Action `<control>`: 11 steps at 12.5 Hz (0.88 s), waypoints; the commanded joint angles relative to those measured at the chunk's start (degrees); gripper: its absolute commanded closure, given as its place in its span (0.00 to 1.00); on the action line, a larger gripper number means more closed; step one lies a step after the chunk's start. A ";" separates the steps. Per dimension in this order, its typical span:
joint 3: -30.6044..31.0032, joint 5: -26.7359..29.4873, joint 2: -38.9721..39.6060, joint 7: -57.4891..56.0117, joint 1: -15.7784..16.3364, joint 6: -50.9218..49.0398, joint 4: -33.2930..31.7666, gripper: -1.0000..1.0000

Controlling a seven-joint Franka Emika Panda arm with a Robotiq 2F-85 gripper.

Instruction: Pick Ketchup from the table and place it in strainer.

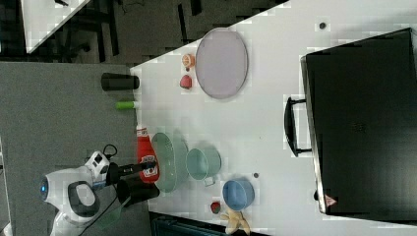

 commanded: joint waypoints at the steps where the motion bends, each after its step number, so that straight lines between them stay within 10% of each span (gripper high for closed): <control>1: 1.52 0.47 5.52 9.93 -1.06 6.41 0.88 0.38; 5: 2.39 0.34 14.12 12.79 0.25 13.55 0.93 0.35; 8: 2.28 0.30 16.58 12.79 0.33 14.50 1.20 0.03; 11: 2.03 0.36 14.64 13.09 -0.52 14.67 2.66 0.00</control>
